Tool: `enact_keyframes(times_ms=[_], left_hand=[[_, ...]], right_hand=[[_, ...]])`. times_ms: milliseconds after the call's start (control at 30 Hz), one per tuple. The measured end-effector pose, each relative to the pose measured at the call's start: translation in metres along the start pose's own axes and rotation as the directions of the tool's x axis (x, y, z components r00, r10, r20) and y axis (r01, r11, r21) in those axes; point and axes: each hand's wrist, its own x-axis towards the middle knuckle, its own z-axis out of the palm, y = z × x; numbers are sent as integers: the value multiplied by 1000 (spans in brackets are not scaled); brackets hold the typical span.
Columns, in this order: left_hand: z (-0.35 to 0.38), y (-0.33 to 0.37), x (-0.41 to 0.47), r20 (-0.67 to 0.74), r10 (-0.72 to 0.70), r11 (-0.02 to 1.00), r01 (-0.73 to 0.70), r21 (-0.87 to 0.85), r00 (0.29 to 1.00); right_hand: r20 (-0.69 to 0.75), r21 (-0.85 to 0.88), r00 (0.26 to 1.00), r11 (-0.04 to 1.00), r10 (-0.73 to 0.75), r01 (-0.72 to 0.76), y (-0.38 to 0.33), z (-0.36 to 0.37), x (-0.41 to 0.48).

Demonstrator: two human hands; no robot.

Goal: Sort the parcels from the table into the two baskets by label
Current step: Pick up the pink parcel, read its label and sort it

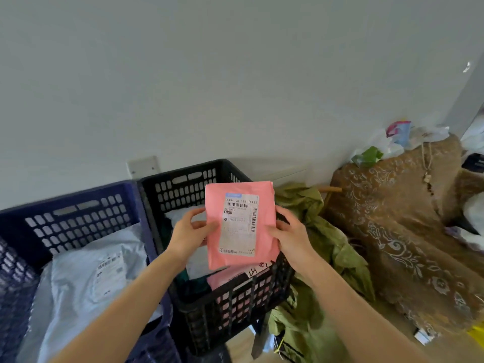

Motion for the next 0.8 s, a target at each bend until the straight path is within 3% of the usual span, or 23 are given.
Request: enact_keyframes(times_ms=[100,267,433,533,667,800], left_hand=[[13,8,16,-107,-9,1000,8,-14,994],[20,28,42,-242,121,954,-45,298,963],[26,46,62,-90,270,758,-154,634,959],[28,53,72,-4,247,679,-170,714,969],[21,55,85,100,144,700,-173,692,985],[8,50,98,71,109,748,-129,651,992]], right_hand=[[76,-54,997,999,1,3,-3,-15,29],[189,-48,982,999,27,-18,-3,-30,67],[307,-84,949,996,66,-42,0,-32,95],[372,-98,924,994,85,-52,-2,-25,106],[431,-131,899,991,83,-29,-5,-11,119],[460,-186,883,983,89,-2,-9,1,127]])
